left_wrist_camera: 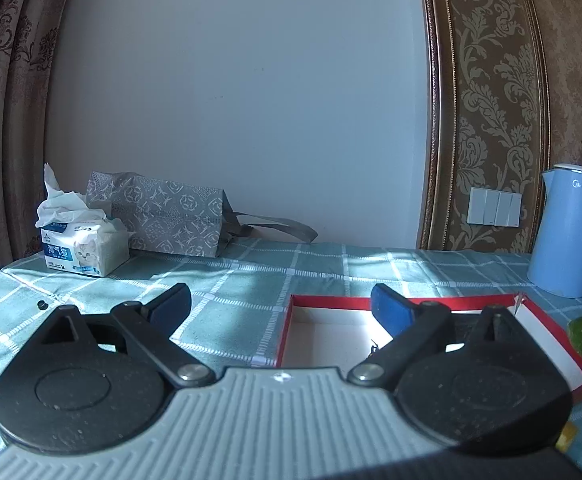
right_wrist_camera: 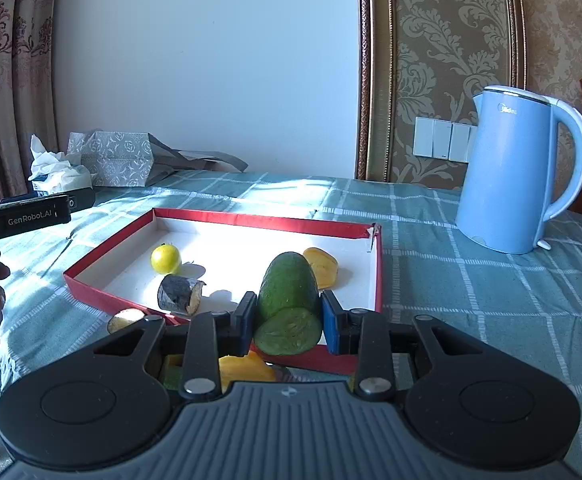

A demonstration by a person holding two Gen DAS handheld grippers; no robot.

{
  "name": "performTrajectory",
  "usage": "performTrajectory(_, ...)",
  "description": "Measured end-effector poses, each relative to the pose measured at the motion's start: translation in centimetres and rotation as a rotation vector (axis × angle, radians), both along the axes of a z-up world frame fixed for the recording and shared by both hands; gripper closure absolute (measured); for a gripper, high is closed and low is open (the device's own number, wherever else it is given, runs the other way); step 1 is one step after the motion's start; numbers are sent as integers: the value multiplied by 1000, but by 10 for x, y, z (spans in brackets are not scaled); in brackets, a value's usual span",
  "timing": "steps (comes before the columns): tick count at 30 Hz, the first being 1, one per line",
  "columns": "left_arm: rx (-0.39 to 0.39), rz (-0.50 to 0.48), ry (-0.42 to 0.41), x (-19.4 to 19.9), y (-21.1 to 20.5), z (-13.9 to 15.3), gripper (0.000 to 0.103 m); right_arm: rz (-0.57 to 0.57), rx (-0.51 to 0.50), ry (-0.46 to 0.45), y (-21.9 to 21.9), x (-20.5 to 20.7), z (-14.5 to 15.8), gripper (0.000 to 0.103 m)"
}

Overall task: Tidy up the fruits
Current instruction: 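Carry the cucumber piece into the tray and open the right gripper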

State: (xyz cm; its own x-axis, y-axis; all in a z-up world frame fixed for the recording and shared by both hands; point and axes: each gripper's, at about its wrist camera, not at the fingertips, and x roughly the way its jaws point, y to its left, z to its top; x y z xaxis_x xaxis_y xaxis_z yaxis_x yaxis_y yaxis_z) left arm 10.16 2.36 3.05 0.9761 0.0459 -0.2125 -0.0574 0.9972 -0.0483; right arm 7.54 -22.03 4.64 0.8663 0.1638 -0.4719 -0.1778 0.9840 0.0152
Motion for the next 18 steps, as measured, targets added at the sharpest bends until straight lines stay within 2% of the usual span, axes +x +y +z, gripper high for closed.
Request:
performTrajectory(6, 3, 61, 10, -1, 7, -3, 5, 39, -5, 52, 18, 46, -6, 71)
performTrajectory(8, -25, 74, 22, 0, 11, -5, 4, 38, -17, 59, 23, 54, -8, 71)
performTrajectory(11, -8, 106, 22, 1, 11, -5, 0, 32, -30, 67, 27, 66, -10, 71)
performTrajectory(18, 9, 104, 22, 1, 8, -4, 0, 11, -80, 127, 40, 113, -18, 71)
